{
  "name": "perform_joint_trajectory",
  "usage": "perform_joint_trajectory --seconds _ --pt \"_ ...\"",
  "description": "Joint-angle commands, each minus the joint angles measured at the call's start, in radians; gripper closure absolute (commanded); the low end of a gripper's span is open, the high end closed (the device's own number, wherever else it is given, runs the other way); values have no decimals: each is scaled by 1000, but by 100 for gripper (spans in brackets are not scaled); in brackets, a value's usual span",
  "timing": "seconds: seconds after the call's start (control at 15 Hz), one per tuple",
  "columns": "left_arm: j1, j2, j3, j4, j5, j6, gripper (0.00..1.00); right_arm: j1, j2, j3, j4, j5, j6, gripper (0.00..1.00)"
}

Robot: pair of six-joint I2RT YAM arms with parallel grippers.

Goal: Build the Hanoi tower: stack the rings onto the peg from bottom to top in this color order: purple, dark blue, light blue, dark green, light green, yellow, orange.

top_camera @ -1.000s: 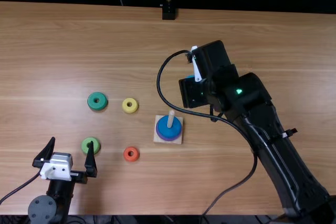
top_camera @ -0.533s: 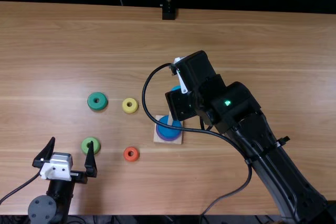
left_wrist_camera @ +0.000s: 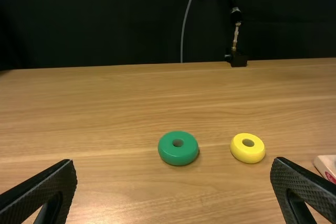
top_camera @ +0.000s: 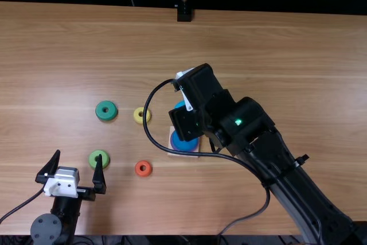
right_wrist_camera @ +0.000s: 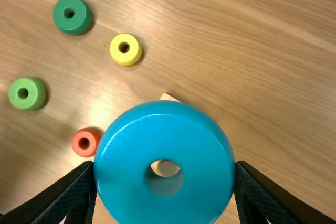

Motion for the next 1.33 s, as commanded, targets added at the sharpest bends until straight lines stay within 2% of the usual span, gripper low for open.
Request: perform_joint_trajectory --seconds 0.0,1.27 --pt "-8 -6 -9 -45 -5 6 0 8 -35 18 2 -2 -1 100" --pt "-8 -6 -9 -45 -7 6 0 5 -27 -74 4 0 -3 100"
